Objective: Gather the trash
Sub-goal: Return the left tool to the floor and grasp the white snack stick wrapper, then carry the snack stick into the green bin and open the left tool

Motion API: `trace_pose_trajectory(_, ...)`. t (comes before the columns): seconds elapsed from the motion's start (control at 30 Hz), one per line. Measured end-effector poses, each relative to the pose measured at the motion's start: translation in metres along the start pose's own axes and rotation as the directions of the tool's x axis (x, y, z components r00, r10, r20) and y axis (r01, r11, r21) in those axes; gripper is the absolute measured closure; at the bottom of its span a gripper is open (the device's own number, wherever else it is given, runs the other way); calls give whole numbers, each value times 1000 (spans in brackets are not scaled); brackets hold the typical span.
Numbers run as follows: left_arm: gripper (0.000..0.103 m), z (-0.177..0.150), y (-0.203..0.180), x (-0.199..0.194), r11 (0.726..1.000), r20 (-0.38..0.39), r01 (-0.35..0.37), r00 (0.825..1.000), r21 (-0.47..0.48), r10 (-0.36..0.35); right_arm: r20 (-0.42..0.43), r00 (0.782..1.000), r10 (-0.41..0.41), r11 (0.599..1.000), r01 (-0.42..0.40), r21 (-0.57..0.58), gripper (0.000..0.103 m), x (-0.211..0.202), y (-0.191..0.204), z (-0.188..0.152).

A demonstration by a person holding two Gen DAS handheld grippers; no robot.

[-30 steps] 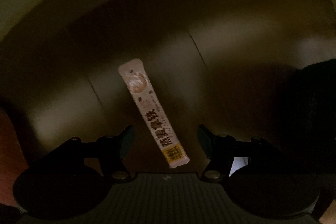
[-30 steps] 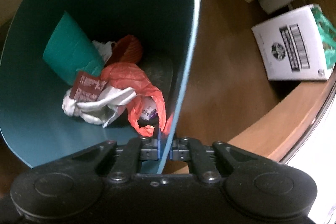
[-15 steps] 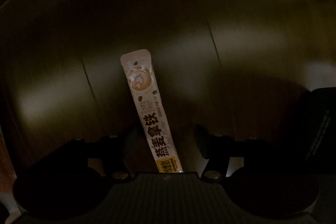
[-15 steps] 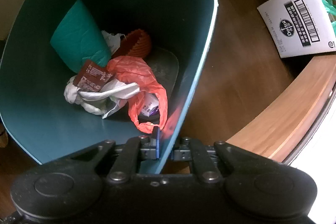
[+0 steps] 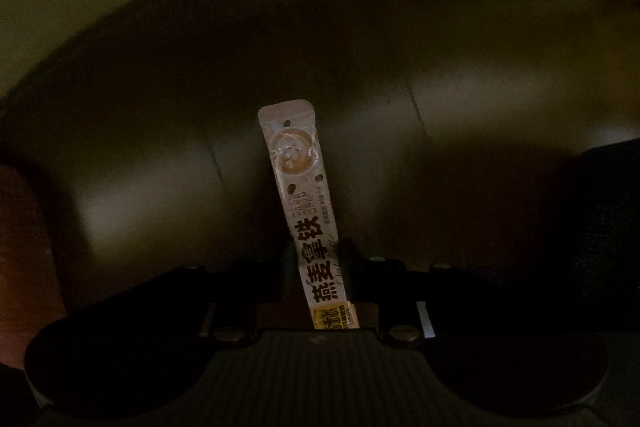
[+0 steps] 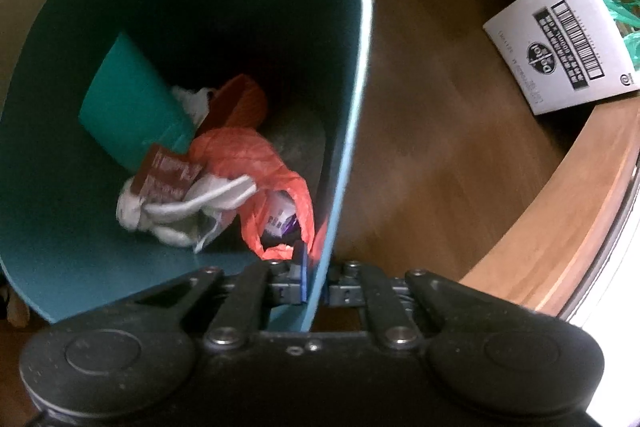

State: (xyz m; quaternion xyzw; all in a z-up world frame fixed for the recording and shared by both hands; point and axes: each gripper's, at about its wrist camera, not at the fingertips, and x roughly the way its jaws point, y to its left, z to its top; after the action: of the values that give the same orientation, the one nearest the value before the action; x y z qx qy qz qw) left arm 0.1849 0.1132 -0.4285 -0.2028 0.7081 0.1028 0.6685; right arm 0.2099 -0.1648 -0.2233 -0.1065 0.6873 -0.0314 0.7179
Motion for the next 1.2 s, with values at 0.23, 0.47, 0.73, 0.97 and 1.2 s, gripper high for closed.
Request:
trace_pose_trajectory(0.23,80,-21,-1,-70,1000,76,8,997,17,-10,80,996,-44,998,47,-35,99,-4,2,-6)
trace_pose_trajectory(0.47,80,-42,-7,-153,997,148,21,988,78,-33,177,977,-118,977,146,-156,100,-12,16,-10)
trace_pose_trajectory(0.73,80,-87,-15,-243,982,223,109,964,157,-143,191,975,-115,970,152,-192,98,-15,17,-15)
trace_pose_trajectory(0.97,80,-80,-29,-303,960,262,191,934,205,-241,207,971,-123,951,174,-254,98,-13,19,-25)
trace_pose_trajectory(1.2,80,-82,-73,-298,911,154,290,926,294,-345,210,970,-123,953,175,-248,98,-5,14,-17)
